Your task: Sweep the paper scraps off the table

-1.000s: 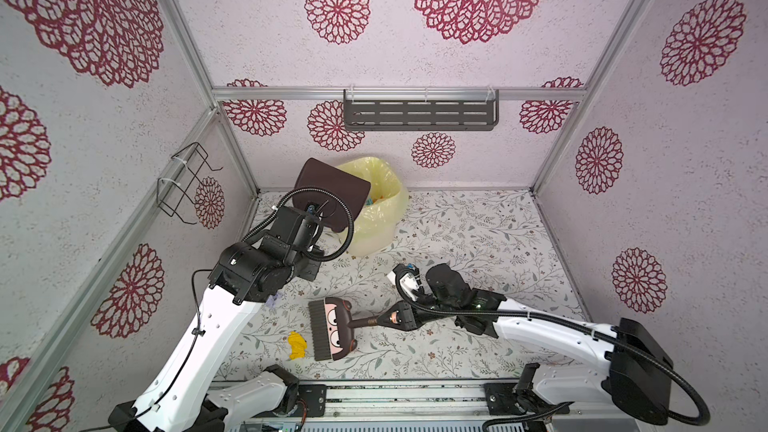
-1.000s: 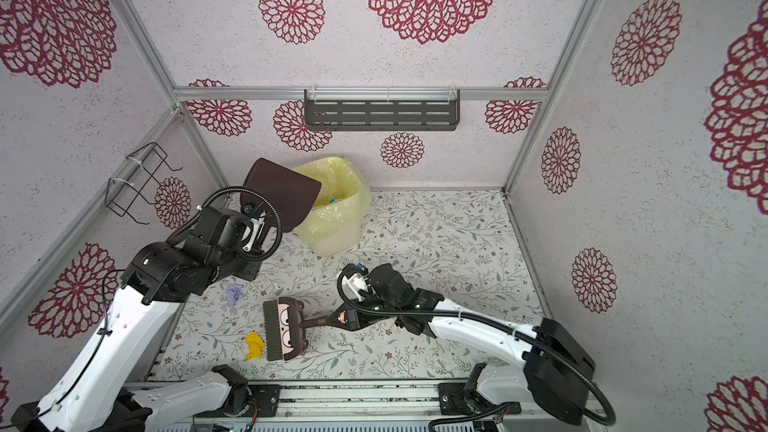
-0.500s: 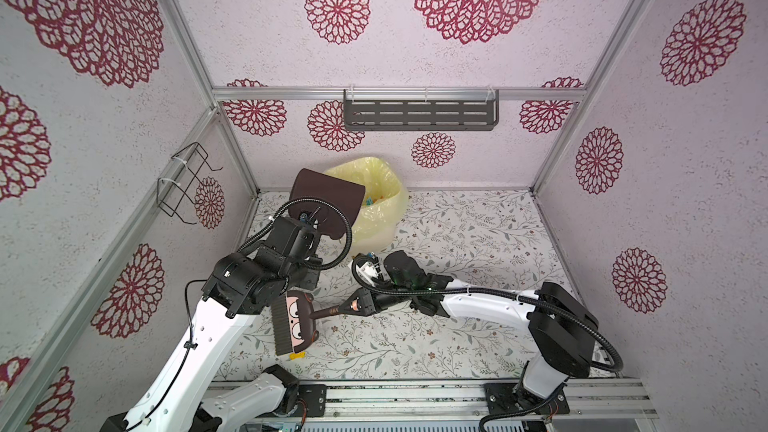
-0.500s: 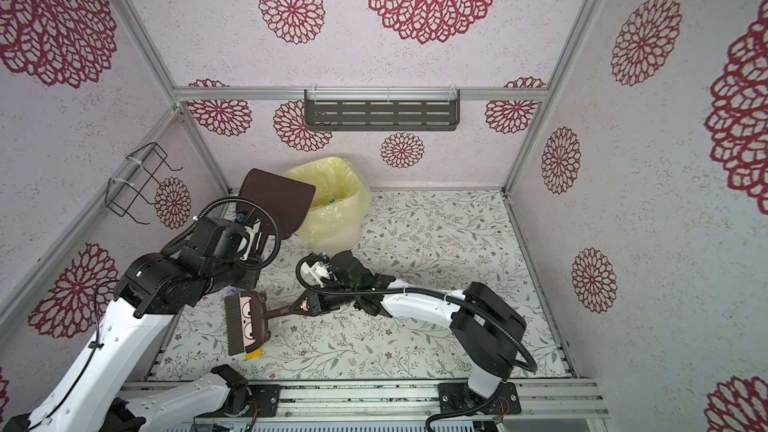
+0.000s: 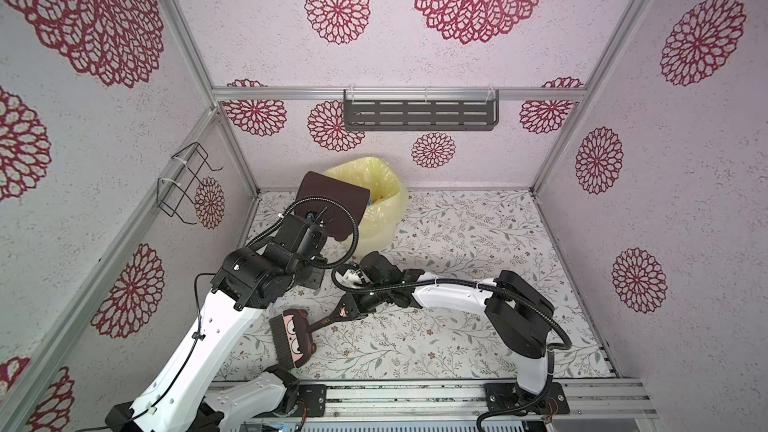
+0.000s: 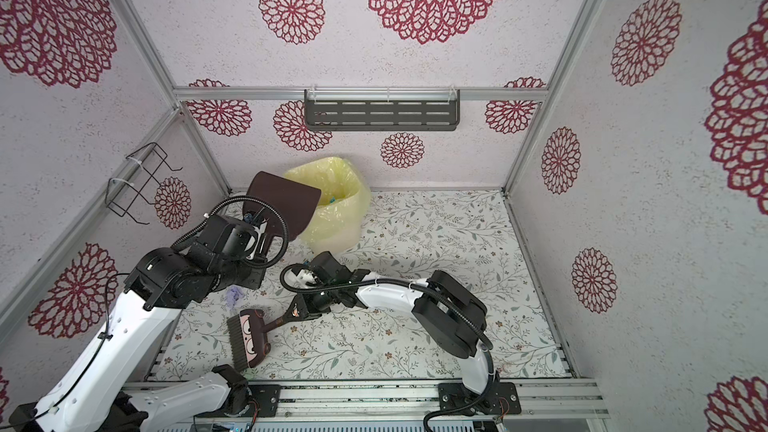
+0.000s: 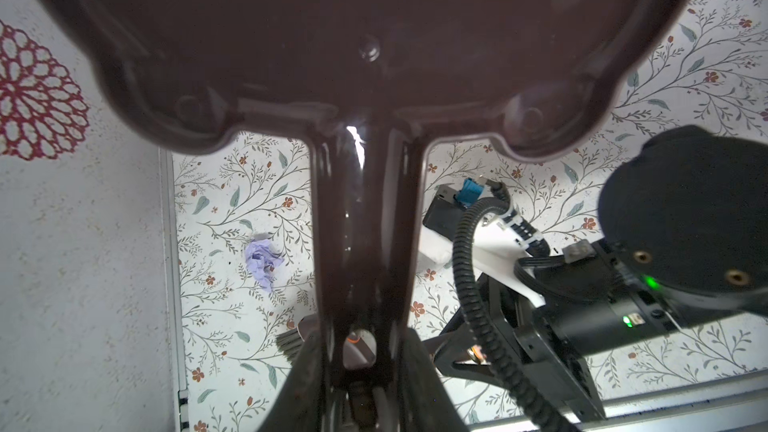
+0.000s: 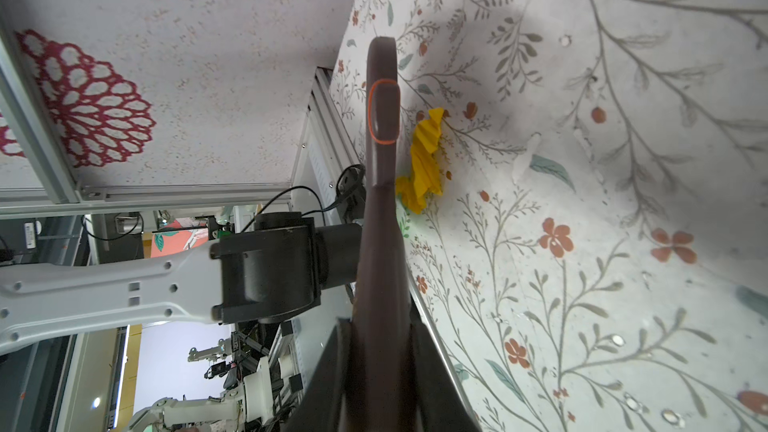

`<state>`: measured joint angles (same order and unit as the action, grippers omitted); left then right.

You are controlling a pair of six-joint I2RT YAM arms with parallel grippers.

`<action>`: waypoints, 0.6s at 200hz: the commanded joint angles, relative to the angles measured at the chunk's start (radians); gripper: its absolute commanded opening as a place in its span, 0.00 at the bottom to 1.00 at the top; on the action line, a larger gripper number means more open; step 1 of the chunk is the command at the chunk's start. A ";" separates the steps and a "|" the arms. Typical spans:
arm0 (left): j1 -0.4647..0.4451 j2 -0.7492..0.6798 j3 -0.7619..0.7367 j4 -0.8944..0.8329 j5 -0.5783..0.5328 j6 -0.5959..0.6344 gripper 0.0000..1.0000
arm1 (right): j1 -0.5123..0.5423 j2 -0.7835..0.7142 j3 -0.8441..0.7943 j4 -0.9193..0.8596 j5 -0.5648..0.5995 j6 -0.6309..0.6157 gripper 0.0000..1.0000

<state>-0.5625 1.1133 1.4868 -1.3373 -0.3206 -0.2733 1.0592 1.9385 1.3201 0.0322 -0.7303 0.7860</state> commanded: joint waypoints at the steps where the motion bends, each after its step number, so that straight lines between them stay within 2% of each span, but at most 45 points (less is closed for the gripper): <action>1: -0.012 -0.012 -0.012 0.064 0.021 -0.007 0.00 | -0.004 -0.025 0.026 -0.072 0.026 -0.051 0.00; 31: -0.013 -0.025 -0.015 0.064 0.043 0.008 0.00 | -0.026 -0.076 -0.041 -0.095 0.091 -0.039 0.00; 72: -0.013 -0.044 -0.017 0.054 0.047 0.053 0.00 | -0.050 -0.144 -0.110 -0.184 0.171 -0.081 0.00; 120: -0.013 -0.073 -0.023 0.056 0.089 0.049 0.00 | -0.075 -0.242 -0.149 -0.317 0.265 -0.124 0.00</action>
<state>-0.5671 1.0679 1.4723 -1.3136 -0.2584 -0.2333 1.0054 1.7576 1.1900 -0.1299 -0.6014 0.7242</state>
